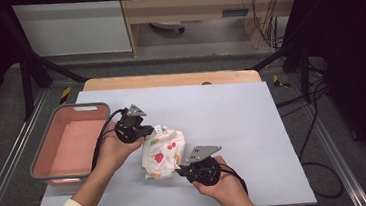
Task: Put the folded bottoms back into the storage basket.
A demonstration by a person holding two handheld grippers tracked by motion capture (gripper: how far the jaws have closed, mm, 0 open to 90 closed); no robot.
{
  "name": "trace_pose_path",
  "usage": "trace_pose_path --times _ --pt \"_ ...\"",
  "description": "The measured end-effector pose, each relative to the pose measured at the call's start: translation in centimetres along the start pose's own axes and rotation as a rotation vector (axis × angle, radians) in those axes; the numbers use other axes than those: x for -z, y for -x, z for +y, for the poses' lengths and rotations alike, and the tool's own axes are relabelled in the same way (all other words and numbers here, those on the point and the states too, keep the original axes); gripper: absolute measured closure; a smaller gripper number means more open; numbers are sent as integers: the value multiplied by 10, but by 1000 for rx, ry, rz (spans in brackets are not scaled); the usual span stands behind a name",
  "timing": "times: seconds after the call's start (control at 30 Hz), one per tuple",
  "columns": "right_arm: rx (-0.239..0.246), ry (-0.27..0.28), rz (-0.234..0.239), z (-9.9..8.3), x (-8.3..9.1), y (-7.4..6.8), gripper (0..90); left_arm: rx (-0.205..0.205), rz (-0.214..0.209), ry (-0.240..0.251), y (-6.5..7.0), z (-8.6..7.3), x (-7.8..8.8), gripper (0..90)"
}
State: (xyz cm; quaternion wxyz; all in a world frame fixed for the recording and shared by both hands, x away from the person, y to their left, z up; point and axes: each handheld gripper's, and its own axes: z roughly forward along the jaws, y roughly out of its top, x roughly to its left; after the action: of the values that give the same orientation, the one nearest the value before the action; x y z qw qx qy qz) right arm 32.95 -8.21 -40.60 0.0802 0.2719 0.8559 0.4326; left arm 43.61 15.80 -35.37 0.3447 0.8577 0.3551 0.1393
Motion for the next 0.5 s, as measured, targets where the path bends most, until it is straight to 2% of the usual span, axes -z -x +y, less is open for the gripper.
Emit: trace_pose_path --times 0.5 --pt "8 10 48 15 -1 2 864 -2 2 11 -5 7 8 873"
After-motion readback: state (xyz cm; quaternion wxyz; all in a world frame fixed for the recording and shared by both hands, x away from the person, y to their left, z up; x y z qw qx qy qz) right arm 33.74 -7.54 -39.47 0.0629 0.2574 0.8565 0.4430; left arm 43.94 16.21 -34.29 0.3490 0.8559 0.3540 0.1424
